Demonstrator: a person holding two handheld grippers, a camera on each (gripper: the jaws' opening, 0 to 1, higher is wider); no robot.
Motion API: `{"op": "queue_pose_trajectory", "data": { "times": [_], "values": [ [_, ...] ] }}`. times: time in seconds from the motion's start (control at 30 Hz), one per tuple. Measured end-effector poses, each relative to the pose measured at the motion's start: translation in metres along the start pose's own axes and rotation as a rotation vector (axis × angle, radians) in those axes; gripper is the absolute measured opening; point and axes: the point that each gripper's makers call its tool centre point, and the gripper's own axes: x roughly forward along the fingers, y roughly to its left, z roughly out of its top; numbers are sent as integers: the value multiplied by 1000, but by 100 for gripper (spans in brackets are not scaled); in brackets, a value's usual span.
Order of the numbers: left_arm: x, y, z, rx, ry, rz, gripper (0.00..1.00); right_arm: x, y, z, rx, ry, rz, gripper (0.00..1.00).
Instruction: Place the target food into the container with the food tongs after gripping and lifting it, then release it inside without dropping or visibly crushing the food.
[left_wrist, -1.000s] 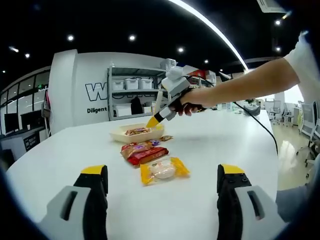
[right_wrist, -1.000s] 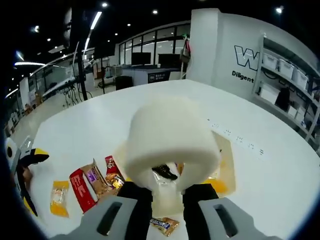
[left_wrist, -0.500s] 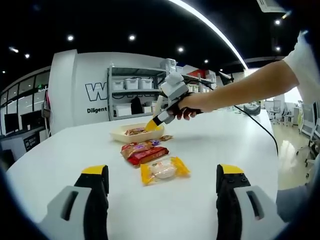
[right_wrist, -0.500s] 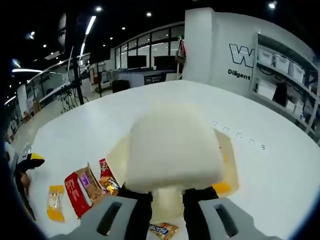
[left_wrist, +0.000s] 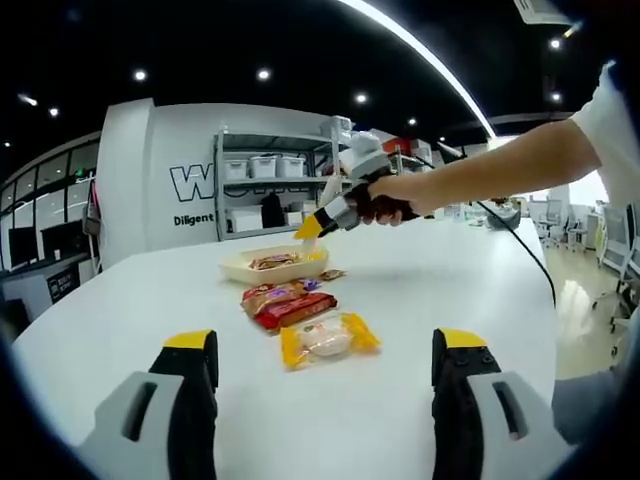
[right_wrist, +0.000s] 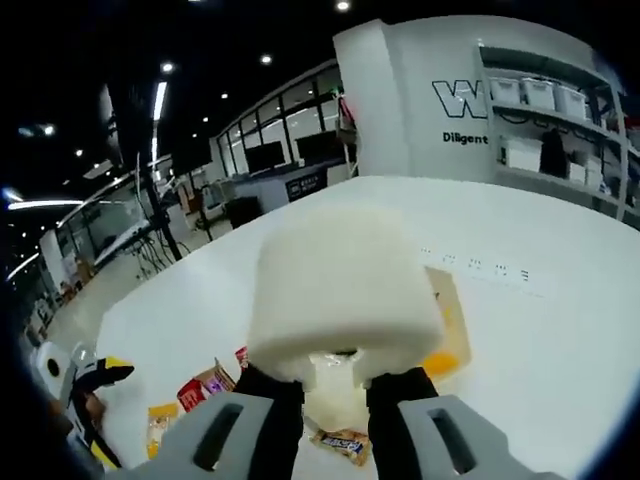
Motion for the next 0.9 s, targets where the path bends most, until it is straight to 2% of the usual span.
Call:
{"op": "queue_pose_trajectory", "data": {
  "times": [0.2,0.5,0.73,0.9],
  "values": [
    [-1,-2,1,4,-1,0,87,-17,6,-5,5,17,24,17],
    [-1,-4,1,5,1,0,87,-31,7,-27,-3,77,50,17],
    [0,-4,-1,8,9,-4,86,-34,9,-40,-14,117,57,18],
    [0,-4,0,7,5,-4,86,-29,7,-41,-24,107,52,18]
  ]
}}
